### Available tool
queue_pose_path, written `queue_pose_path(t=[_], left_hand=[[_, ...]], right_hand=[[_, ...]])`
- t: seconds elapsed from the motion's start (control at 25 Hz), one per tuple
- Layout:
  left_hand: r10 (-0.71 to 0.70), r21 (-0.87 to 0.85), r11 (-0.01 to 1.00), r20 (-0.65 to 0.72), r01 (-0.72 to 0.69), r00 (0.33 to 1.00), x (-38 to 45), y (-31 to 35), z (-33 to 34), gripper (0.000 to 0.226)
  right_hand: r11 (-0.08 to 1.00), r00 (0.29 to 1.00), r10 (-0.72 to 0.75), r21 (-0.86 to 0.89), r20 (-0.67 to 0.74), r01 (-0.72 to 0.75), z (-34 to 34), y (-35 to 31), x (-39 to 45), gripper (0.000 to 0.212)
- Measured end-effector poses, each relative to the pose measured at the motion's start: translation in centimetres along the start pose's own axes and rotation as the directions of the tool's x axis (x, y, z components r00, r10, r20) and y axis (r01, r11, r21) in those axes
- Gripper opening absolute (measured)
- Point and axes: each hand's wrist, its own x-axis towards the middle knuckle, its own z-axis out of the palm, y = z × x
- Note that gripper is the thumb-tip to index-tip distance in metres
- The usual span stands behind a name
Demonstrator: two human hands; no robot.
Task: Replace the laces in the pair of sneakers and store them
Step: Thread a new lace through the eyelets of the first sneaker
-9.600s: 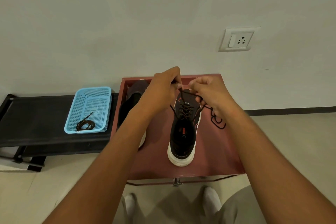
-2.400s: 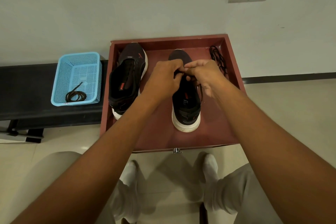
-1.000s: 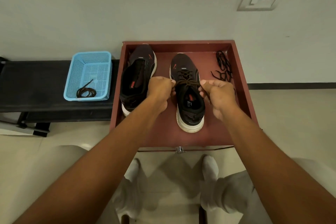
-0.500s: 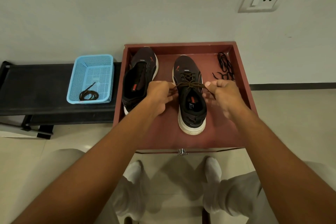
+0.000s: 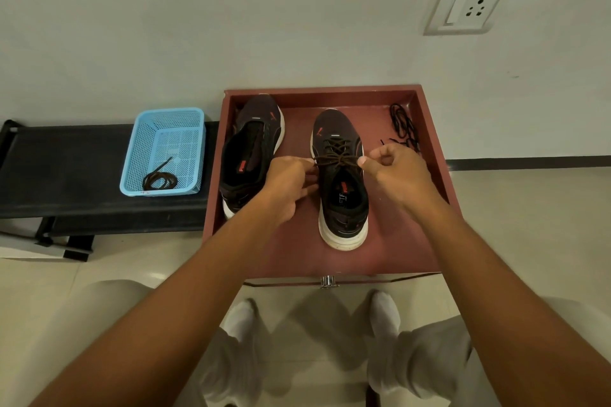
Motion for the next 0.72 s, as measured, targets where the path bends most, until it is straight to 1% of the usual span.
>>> queue_pose_path(t=[0.04, 0.08, 0.12, 0.24, 0.4, 0.6, 0.72], left_hand=[[0.010, 0.050, 0.999, 0.020, -0.011, 1.000, -0.3, -0.4, 0.0, 0.014], [0.022, 0.094, 0.995, 0.044, -0.026, 0.999, -0.6, -0.8, 0.0, 0.014], [0.036, 0.127, 0.991, 0.072, -0.045, 0.997, -0.8, -1.0, 0.1, 0.015], [0.091, 0.190, 0.975, 0.135, -0.116, 0.987, -1.2, -1.5, 0.1, 0.017], [0.167, 0.211, 0.958, 0.137, -0.194, 0.976, -1.1, -2.0, 0.0, 0.024], [0.186, 0.205, 0.955, 0.147, -0.214, 0.972, -0.6, -2.5, 0.9, 0.025], [0.196, 0.211, 0.951, 0.158, -0.227, 0.968, -0.5, -2.8, 2.3, 0.025]], right_hand=[[0.997, 0.999, -0.020, -0.076, 0.033, 0.022, -0.3, -0.3, -0.4, 0.034], [0.993, 0.997, -0.030, -0.114, 0.073, 0.039, -0.5, -0.6, -0.7, 0.042], [0.988, 0.994, -0.034, -0.143, 0.107, 0.049, -0.5, -0.7, -0.9, 0.045], [0.962, 0.988, -0.066, -0.255, 0.138, 0.100, -0.2, -1.3, -1.2, 0.036], [0.929, 0.987, -0.102, -0.344, 0.124, 0.139, 0.5, -1.2, -1.1, 0.019], [0.892, 0.988, -0.135, -0.424, 0.079, 0.156, 0.4, -1.2, -0.8, 0.014], [0.883, 0.991, -0.127, -0.450, 0.044, 0.134, -0.4, -0.8, -0.5, 0.015]])
